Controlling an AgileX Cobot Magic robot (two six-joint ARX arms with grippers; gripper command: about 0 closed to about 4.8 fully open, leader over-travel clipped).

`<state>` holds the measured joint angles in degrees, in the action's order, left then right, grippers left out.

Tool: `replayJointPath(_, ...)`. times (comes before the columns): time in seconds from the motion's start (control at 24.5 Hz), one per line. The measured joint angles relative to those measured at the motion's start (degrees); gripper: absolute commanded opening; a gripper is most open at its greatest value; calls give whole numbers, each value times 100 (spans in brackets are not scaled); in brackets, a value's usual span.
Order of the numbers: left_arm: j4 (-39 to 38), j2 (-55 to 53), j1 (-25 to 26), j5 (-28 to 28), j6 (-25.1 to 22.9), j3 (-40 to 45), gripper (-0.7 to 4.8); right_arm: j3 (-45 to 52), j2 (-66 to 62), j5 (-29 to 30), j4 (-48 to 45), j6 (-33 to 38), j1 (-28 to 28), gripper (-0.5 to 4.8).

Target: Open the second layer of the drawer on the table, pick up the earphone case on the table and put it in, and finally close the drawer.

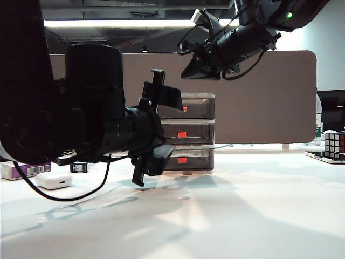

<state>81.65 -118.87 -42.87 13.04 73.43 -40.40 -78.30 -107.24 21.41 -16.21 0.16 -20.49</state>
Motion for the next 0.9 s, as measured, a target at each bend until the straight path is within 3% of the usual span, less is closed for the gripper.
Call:
replayJointPath(0.24,17,-236,-11,234,874,-271,350,-7,-203,22,-107,0,-7,-3)
replayJointPath(0.9,-267,-313,-116,463,1235,-584,340,-9,-321,50,-125,0,-55,-3)
